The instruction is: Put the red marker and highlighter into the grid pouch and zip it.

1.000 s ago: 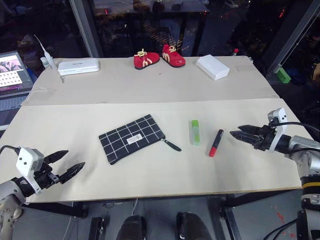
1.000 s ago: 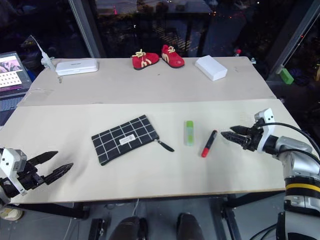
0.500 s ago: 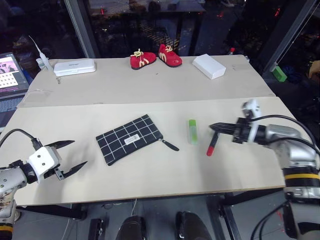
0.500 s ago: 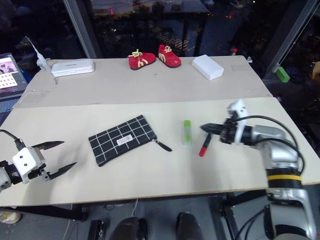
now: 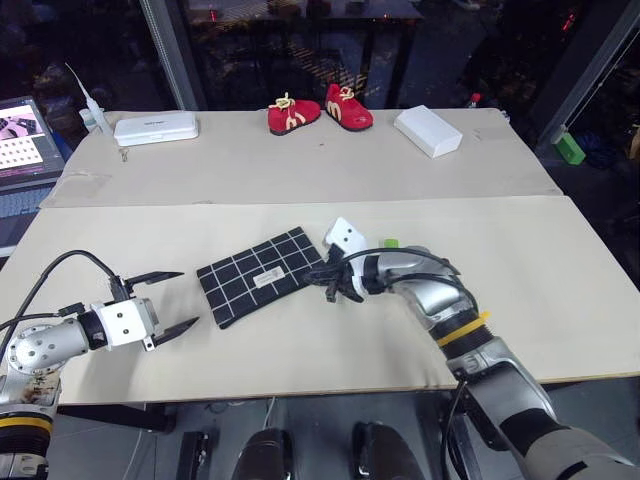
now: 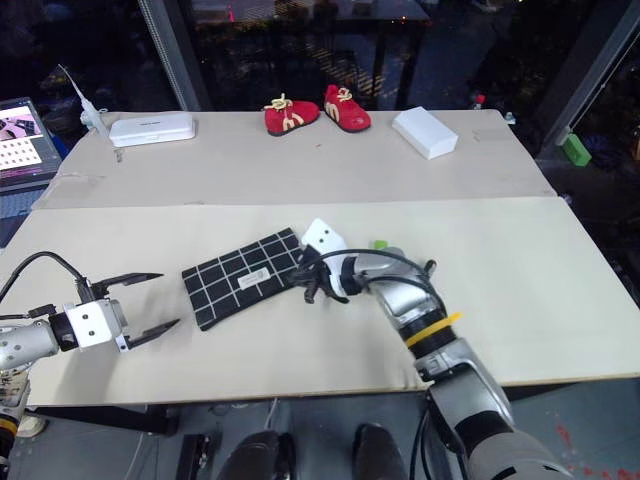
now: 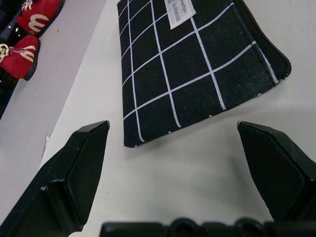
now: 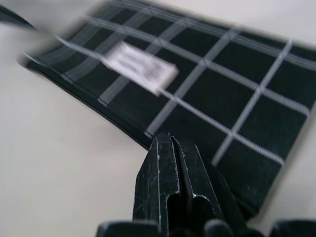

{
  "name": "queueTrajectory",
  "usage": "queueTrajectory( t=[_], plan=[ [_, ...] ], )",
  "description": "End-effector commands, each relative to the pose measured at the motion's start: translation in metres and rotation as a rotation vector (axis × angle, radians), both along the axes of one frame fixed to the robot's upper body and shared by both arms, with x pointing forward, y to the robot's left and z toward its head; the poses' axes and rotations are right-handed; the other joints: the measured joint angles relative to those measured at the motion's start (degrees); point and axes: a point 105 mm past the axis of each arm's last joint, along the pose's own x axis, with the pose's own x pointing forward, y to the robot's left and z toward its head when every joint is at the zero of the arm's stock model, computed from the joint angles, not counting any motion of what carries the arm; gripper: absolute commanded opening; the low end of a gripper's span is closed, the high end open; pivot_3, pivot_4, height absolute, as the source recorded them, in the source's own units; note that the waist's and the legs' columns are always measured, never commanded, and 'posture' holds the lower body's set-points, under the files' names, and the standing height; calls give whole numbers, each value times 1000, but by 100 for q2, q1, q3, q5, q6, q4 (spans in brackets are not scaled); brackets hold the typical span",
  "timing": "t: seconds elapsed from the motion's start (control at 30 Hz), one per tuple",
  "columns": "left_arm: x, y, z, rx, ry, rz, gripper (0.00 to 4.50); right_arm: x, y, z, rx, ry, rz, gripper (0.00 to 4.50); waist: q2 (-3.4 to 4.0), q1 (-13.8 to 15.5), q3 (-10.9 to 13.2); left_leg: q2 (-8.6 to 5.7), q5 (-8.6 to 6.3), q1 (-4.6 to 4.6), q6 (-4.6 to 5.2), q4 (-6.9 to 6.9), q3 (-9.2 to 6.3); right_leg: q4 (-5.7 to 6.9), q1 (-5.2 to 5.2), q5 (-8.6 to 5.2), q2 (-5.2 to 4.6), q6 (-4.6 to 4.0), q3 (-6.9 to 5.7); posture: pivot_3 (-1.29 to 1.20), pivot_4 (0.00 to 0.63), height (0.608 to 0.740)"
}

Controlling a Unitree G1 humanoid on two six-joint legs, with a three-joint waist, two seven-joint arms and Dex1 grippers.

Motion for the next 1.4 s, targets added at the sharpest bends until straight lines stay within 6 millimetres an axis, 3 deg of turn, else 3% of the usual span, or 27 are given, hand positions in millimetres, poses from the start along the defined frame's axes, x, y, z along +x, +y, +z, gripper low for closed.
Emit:
queueTrajectory(
  t=[0.03, 0.1, 0.27, 0.33, 0.43, 0.57, 0.77, 0.93, 1.17, 1.4],
  plan=[
    [0, -1, 8, -2, -42, -10, 4500, 15, 1, 8, -80, -149, 6, 21, 0, -16, 0, 1, 1, 3, -1, 0, 0, -2, 0, 0, 1, 0, 0, 0, 150, 740],
    [-1, -2, 10, -4, -45, -14, 4500, 19, 4, 10, -91, -185, 22, 21, 0, -30, 0, 1, 4, 12, -7, 0, 1, -2, 2, -1, 5, 0, 0, 0, 150, 740],
    [-3, -4, 15, -16, -49, -13, 4500, 30, 12, 52, 133, -101, -19, 21, 1, -82, 0, 12, 15, 15, -25, -2, -2, 11, -2, -1, 21, -6, 1, 0, 150, 740],
    [-4, -4, 16, -22, -47, -8, 4500, 30, 12, 53, 119, -98, -2, 21, 1, -102, 0, 12, 15, 14, -26, -2, -3, 13, -2, -1, 20, -6, 1, 0, 150, 740],
    [-4, -4, 13, -27, -42, -3, 4500, 30, 11, 44, 69, -116, 2, 21, 0, -133, -1, 13, 14, 13, -24, -2, -5, 12, -1, -1, 16, -6, 0, 0, 150, 740],
    [-5, -1, 9, -36, -36, 1, 4500, 24, 2, -3, -103, -103, 23, 21, 0, -143, -1, 12, 14, 11, -23, -4, -7, 12, 1, -1, 13, -6, -2, 0, 150, 740],
    [-3, 2, 14, -7, -39, -14, 4500, 24, -14, -35, -303, -191, 40, 21, -5, -153, -5, 11, 14, 43, -24, -4, -3, 12, 23, -2, 12, -6, 0, 0, 150, 740],
    [-4, -9, 11, 36, -20, -91, 4500, 30, -10, -26, -277, -228, 22, 21, -6, -136, -7, 14, 13, 98, -25, -4, -5, 12, 77, -5, 8, -8, -1, 0, 150, 740],
    [-12, -38, -11, 33, 31, -228, 4500, 34, -9, -19, -252, -238, 6, 21, -5, -128, -8, 15, 13, 105, -26, -5, -8, 14, 83, -7, 6, -12, -1, 0, 150, 740],
    [-8, -40, -23, 72, 44, -246, 4500, 34, -6, -18, -243, -238, 6, 21, -6, -131, -9, 15, 13, 106, -25, -5, -8, 14, 84, -7, 6, -13, 0, 0, 150, 740]
  ],
)
